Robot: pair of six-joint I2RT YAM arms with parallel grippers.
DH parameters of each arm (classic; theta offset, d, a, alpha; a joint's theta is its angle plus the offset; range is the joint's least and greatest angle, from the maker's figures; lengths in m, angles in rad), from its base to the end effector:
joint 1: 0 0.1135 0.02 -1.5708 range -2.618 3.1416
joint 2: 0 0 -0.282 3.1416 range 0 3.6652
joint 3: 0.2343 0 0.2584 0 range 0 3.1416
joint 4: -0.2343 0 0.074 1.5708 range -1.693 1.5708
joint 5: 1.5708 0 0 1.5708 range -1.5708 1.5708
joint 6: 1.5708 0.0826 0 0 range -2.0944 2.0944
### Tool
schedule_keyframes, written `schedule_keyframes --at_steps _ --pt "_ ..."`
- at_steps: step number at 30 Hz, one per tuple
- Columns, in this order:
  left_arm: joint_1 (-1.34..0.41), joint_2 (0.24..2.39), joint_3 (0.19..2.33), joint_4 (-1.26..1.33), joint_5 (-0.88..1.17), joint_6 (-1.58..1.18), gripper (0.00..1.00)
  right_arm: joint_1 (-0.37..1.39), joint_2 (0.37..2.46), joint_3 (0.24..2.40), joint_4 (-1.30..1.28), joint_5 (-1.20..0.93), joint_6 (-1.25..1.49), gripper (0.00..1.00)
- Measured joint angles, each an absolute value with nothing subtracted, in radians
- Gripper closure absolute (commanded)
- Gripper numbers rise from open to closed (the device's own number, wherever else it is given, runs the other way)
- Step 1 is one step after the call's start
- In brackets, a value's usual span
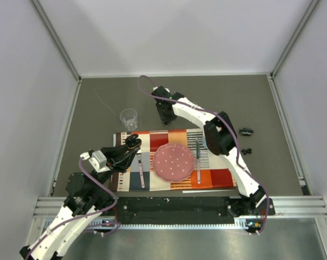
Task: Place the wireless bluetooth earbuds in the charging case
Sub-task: Pick up the earbud from the center of the board.
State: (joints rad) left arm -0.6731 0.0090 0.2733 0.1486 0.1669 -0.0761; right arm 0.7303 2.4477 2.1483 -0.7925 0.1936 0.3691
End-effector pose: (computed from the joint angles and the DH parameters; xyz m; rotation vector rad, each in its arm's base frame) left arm 0.0754 -0.0776 0.3020 0.4944 1.0901 -0.7570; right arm 0.4323 0.3658 0.1394 -0.4114 2.6006 0.1178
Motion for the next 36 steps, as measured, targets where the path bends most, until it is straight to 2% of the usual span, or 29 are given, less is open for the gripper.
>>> schedule_keyframes --at_steps 9,26,36 --pt "-0.673 0.009 0.273 0.148 0.166 -0.076 1.0 0.73 2.449 2.156 -0.808 0.187 0.353 0.68" --pt "-0.673 0.009 0.273 0.148 0.166 -0.076 1.0 0.73 2.48 2.215 -0.851 0.16 0.282 0.64" --pt "-0.673 0.009 0.273 0.147 0.165 -0.076 1.0 0.73 2.49 2.234 -0.863 0.154 0.28 0.67"
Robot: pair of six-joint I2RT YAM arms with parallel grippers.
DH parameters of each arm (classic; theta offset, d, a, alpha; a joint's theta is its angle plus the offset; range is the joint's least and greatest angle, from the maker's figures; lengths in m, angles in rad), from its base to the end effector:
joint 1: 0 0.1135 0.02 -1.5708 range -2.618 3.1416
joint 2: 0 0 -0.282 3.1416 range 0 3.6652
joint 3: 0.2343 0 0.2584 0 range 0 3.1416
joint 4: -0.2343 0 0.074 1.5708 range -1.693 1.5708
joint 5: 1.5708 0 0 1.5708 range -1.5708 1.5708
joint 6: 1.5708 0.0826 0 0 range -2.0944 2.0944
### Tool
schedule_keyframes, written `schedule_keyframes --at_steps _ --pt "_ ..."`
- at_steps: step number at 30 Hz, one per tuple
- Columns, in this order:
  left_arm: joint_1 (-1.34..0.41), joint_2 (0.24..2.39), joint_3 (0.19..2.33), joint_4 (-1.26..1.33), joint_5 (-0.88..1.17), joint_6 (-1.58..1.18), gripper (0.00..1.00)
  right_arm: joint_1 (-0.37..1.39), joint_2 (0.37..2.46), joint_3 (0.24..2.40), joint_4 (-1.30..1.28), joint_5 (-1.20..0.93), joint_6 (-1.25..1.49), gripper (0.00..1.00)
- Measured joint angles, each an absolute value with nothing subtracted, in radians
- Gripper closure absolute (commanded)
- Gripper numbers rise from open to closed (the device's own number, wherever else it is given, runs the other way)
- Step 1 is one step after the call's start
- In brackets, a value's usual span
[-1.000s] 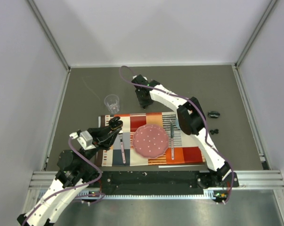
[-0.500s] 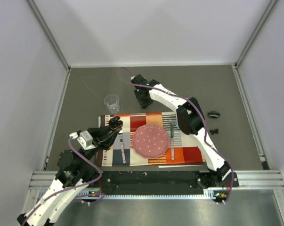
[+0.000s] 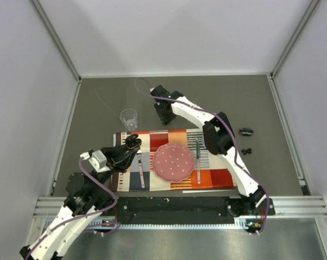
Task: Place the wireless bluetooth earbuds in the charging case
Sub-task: Pick up the earbud from the center of the board.
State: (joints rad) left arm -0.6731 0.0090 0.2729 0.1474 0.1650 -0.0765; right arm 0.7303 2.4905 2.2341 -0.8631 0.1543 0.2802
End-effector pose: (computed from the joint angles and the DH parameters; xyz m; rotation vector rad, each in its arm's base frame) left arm 0.0756 -0.0776 0.3017 0.4929 1.0923 -0.7562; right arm 0.4335 0.3711 0.1387 -0.5499 2.6145 0.1161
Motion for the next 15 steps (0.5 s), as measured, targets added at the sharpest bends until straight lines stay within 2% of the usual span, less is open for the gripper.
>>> schedule_keyframes --at_steps 11,15 --pt "-0.673 0.009 0.273 0.147 0.163 -0.076 1.0 0.73 2.491 2.234 -0.862 0.155 0.268 0.68" --pt "-0.673 0.009 0.273 0.147 0.163 -0.076 1.0 0.73 2.491 2.234 -0.861 0.156 0.26 0.64"
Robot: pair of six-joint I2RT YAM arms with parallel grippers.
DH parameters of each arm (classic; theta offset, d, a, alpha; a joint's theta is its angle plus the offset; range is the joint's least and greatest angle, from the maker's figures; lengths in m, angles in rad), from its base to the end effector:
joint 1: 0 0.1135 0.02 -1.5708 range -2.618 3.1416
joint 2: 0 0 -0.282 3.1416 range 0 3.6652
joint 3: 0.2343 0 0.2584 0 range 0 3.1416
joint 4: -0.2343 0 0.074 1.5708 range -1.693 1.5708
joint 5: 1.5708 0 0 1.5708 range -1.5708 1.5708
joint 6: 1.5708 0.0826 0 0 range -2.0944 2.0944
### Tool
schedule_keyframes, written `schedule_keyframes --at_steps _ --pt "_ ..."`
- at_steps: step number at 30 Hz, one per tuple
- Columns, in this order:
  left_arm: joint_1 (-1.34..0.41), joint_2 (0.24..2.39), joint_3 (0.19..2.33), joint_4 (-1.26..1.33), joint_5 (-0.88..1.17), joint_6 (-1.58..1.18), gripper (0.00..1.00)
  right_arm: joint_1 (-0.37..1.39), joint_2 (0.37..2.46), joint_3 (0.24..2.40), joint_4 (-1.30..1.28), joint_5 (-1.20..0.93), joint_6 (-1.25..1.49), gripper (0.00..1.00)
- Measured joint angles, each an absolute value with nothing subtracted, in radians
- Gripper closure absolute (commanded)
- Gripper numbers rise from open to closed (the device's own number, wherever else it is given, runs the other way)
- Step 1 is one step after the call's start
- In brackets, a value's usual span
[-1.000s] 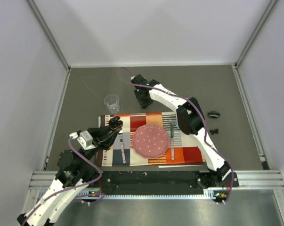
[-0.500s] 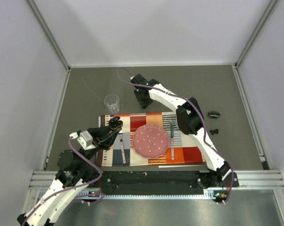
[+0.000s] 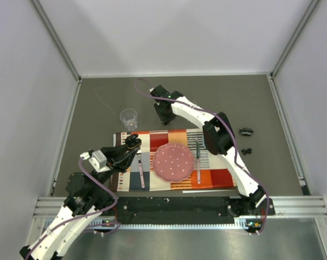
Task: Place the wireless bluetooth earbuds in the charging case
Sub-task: Pick up the earbud from the center of the board.
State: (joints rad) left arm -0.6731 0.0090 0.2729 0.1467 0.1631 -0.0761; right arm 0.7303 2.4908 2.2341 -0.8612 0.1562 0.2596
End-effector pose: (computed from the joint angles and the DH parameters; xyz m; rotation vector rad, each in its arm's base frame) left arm 0.0758 -0.0776 0.3016 0.4916 1.0933 -0.7547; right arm 0.4338 0.3712 0.1386 -0.5754 2.6061 0.1082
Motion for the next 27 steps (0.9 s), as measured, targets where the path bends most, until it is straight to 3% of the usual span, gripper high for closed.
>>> schedule_keyframes --at_steps 27 --pt "-0.673 0.009 0.273 0.148 0.163 -0.076 1.0 0.731 2.504 2.259 -0.873 0.145 0.217 0.7"
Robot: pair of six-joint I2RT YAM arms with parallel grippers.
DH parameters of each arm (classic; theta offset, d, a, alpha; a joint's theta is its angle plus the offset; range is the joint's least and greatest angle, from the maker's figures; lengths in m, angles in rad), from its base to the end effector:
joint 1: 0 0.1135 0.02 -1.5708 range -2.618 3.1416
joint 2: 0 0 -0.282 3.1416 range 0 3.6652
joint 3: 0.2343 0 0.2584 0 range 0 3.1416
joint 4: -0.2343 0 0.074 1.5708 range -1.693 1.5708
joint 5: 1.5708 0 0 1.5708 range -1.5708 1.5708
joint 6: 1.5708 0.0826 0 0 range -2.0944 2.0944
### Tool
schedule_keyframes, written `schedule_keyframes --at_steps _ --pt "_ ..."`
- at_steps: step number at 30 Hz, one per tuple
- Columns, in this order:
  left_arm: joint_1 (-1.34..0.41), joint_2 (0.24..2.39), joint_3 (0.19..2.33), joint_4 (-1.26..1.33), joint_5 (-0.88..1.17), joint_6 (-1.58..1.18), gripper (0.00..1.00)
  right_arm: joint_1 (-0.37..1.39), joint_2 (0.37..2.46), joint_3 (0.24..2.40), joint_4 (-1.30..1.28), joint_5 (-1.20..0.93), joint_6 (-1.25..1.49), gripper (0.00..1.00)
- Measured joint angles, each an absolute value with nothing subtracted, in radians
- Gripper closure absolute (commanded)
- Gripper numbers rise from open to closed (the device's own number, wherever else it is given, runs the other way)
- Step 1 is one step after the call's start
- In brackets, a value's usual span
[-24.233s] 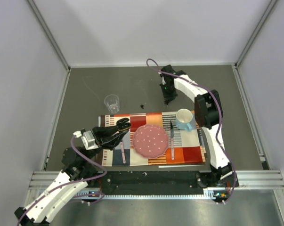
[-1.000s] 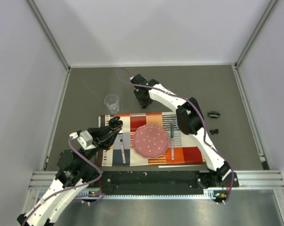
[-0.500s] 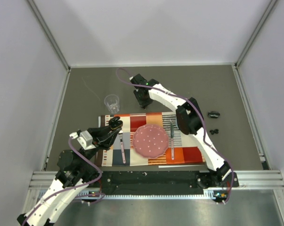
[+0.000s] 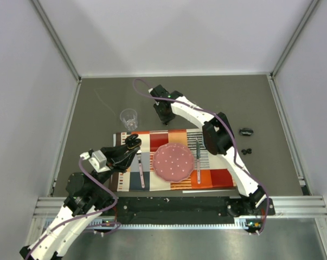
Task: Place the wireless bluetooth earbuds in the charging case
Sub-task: Pick up the earbud from the center of the board.
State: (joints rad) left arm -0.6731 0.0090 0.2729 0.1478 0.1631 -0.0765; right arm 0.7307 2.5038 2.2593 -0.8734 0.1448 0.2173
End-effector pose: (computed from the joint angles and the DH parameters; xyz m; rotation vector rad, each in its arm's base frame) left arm 0.0757 -0.0775 0.3017 0.4911 1.0924 -0.7551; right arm 0.4347 0.3736 0.1387 -0.6352 2.5957 0.1086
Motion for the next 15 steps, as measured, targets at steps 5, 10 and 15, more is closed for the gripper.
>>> schedule_keyframes --at_steps 5,10,15 --pt "-0.673 0.009 0.273 0.148 0.163 -0.076 1.0 0.73 2.504 2.259 -0.87 0.145 0.216 0.74" --pt "-0.673 0.009 0.273 0.148 0.163 -0.076 1.0 0.73 2.504 2.259 -0.869 0.147 0.215 0.82" --pt "-0.673 0.009 0.273 0.148 0.163 -0.077 1.0 0.73 2.503 2.259 -0.869 0.149 0.216 0.89"
